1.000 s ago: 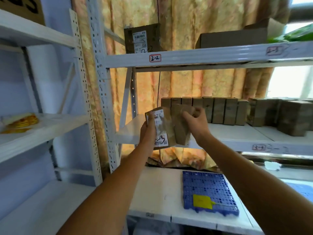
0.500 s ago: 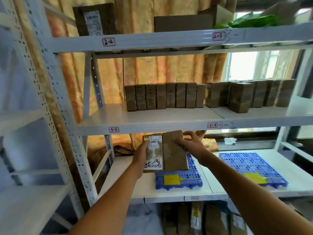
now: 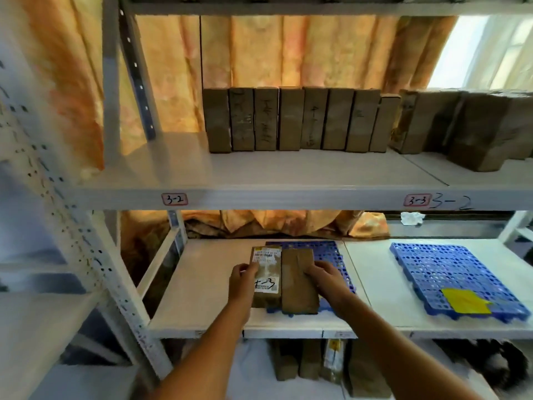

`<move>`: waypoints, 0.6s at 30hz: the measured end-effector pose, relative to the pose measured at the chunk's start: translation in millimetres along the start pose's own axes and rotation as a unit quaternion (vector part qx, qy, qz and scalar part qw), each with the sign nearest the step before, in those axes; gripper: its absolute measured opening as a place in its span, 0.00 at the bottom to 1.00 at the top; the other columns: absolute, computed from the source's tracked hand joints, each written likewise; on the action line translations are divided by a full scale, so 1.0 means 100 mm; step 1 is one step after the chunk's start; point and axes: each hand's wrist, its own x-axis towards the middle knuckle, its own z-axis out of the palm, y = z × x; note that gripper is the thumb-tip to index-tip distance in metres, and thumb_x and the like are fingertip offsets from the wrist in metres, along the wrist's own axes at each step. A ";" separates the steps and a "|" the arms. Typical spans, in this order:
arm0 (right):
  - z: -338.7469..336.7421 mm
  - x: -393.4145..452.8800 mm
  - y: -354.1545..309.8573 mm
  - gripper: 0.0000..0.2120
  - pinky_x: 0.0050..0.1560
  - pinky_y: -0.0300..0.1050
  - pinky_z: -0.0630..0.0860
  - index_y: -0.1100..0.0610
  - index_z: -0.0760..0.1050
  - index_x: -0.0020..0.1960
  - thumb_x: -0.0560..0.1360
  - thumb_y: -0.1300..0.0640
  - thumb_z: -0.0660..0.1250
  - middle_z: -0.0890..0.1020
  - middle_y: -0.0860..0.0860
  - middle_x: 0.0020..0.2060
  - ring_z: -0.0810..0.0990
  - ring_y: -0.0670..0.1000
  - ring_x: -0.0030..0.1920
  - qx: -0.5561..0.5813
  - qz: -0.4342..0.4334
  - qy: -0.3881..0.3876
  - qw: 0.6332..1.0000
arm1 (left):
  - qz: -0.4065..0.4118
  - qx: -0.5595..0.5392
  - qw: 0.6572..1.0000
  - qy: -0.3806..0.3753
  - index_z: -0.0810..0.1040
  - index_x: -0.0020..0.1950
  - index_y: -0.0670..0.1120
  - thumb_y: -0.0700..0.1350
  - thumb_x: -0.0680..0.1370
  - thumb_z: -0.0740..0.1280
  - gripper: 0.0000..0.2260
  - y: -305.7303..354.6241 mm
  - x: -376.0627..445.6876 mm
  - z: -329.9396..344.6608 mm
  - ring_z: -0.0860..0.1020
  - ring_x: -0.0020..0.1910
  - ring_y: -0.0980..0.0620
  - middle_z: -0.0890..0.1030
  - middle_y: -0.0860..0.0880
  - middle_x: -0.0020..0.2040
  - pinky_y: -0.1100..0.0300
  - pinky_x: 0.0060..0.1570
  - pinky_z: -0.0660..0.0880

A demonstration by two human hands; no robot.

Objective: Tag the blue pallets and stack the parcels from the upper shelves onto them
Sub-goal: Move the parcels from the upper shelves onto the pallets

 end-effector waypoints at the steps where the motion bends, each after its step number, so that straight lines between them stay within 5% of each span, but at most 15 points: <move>1: 0.05 0.10 0.07 0.14 0.49 0.51 0.82 0.54 0.77 0.61 0.78 0.51 0.73 0.84 0.56 0.55 0.84 0.56 0.53 0.005 0.016 0.013 1.000 | -0.017 -0.015 1.000 -0.004 0.78 0.56 0.45 0.49 0.77 0.71 0.11 -0.07 0.13 0.01 0.84 0.44 0.42 0.84 0.41 0.49 0.55 0.37 0.79; 5: 0.17 0.52 0.20 0.13 0.50 0.53 0.83 0.57 0.77 0.59 0.78 0.52 0.73 0.83 0.59 0.54 0.83 0.57 0.52 -0.015 0.053 0.060 0.997 | -0.036 -0.028 0.998 -0.032 0.82 0.53 0.48 0.49 0.78 0.72 0.07 -0.24 0.55 0.11 0.86 0.39 0.47 0.87 0.46 0.44 0.59 0.31 0.79; 9: 0.24 0.77 0.23 0.14 0.45 0.54 0.86 0.47 0.74 0.65 0.80 0.49 0.70 0.84 0.56 0.54 0.86 0.57 0.50 0.011 0.102 0.035 0.994 | -0.044 -0.020 0.997 -0.068 0.82 0.56 0.51 0.39 0.76 0.69 0.11 -0.39 0.86 0.25 0.85 0.47 0.47 0.86 0.47 0.50 0.54 0.43 0.82; 12: 0.22 0.95 0.28 0.18 0.38 0.46 0.83 0.45 0.73 0.69 0.80 0.51 0.70 0.85 0.55 0.54 0.87 0.55 0.49 0.000 0.121 0.028 0.992 | -0.078 -0.019 0.994 -0.069 0.80 0.59 0.49 0.41 0.76 0.70 0.12 -0.48 1.09 0.35 0.83 0.50 0.46 0.84 0.45 0.54 0.52 0.47 0.81; 15: 0.16 1.23 0.35 0.29 0.50 0.56 0.85 0.54 0.68 0.75 0.77 0.56 0.74 0.82 0.60 0.62 0.85 0.59 0.54 -0.024 0.113 0.075 0.990 | -0.065 0.010 0.997 -0.034 0.76 0.67 0.45 0.43 0.76 0.73 0.20 -0.55 1.30 0.52 0.81 0.53 0.47 0.81 0.43 0.60 0.58 0.43 0.78; 18: 0.13 1.46 0.35 0.30 0.56 0.58 0.83 0.57 0.71 0.71 0.73 0.58 0.78 0.81 0.59 0.63 0.83 0.59 0.55 -0.084 0.054 0.125 0.987 | 0.039 0.095 0.994 0.034 0.74 0.68 0.43 0.44 0.73 0.77 0.25 -0.51 1.48 0.69 0.77 0.57 0.47 0.75 0.45 0.64 0.55 0.51 0.77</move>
